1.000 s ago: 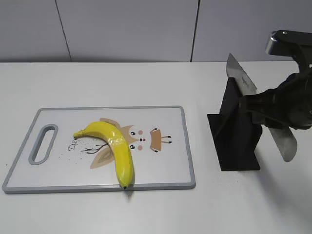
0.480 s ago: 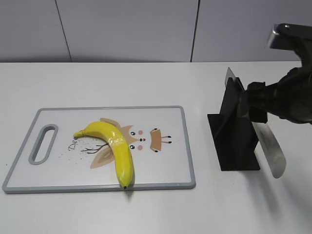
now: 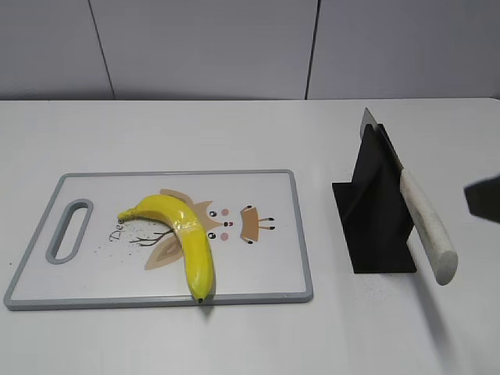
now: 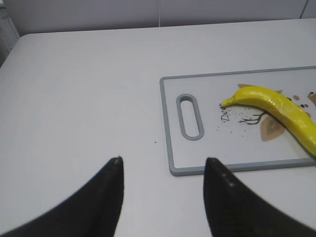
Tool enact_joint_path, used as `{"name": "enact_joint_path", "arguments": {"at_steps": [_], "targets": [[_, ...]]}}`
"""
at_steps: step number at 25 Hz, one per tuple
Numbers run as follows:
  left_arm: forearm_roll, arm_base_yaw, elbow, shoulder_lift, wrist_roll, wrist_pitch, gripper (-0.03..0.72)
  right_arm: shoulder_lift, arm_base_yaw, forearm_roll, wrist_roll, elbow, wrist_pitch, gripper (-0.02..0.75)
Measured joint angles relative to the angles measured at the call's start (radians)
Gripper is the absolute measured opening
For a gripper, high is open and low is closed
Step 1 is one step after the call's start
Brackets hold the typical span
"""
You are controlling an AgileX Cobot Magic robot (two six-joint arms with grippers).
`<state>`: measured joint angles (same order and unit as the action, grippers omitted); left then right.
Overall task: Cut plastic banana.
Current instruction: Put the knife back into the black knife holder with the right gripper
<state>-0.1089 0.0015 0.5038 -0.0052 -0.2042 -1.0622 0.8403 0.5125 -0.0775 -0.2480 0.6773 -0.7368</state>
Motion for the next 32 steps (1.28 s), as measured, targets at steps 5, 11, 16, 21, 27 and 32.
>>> {"name": "enact_joint_path", "arguments": {"at_steps": [5,11,16,21,27,32], "targets": [[0.000,0.000,0.000,0.000,0.001,0.000,0.504,-0.245,0.000,0.033,0.108,-0.051,-0.185,0.630],[0.000,0.000,0.000,0.000,0.002,0.000,0.504,-0.481,0.000,0.037,0.138,-0.096,-0.319,0.600],[0.000,0.000,0.000,0.000,0.000,-0.001,0.493,-0.634,0.000,0.085,0.161,-0.175,-0.328,0.592],[0.000,0.000,0.000,0.000,0.000,-0.001,0.490,-0.735,0.000,0.038,0.183,-0.177,-0.323,0.591],[0.000,0.000,-0.001,0.000,0.001,-0.002,0.488,-0.840,0.000,0.014,0.186,-0.177,-0.318,0.589],[-0.001,0.001,-0.001,0.000,0.002,-0.002,0.482,-0.846,-0.046,0.019,0.186,-0.177,-0.316,0.588]]}}
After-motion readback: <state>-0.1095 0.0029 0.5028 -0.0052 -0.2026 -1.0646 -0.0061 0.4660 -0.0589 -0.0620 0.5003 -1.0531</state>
